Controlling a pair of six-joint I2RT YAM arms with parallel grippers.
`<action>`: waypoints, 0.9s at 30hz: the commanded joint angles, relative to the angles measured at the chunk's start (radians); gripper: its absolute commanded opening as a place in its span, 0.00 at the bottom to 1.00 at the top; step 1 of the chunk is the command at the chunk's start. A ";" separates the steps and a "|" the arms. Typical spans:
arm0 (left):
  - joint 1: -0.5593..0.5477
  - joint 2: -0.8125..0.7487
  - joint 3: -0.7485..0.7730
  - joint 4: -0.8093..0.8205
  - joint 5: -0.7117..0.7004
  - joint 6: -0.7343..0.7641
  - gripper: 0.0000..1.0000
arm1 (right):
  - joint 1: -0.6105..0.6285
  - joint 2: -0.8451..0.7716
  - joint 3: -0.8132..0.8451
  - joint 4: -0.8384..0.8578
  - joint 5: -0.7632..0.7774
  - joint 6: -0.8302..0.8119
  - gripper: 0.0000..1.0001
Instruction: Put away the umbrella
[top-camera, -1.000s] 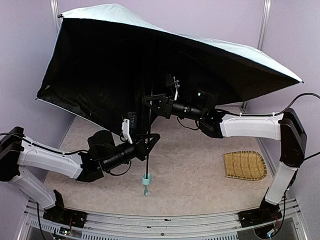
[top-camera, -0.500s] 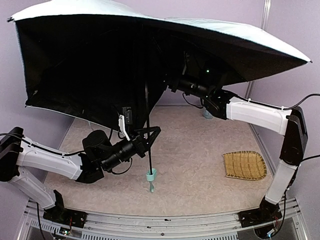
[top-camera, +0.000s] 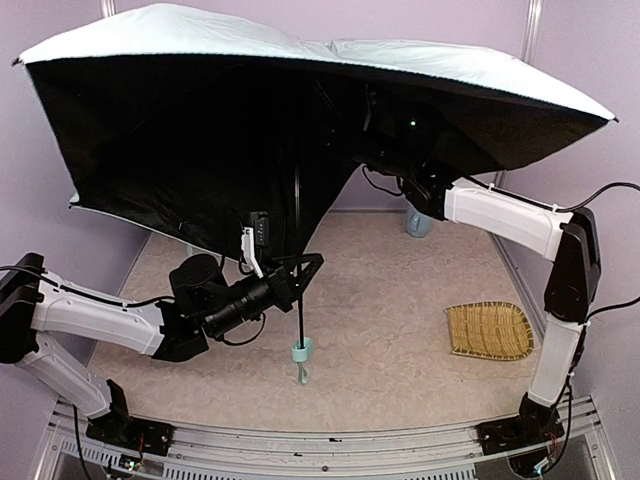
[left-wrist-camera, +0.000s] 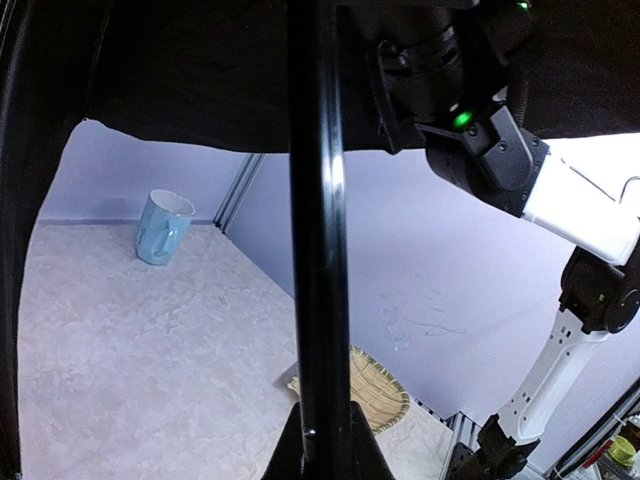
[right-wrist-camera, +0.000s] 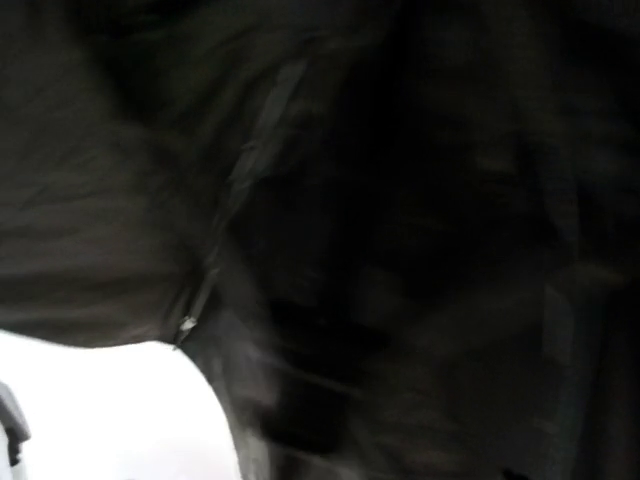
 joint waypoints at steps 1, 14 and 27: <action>0.022 -0.039 0.088 -0.140 -0.044 -0.054 0.00 | 0.002 -0.030 -0.032 0.017 -0.041 0.008 0.71; -0.020 -0.016 0.097 -0.143 -0.064 0.012 0.00 | -0.027 -0.003 -0.034 0.108 0.141 0.144 0.41; -0.033 -0.003 0.098 -0.131 -0.054 0.025 0.00 | -0.037 0.057 0.053 0.090 0.205 0.163 0.42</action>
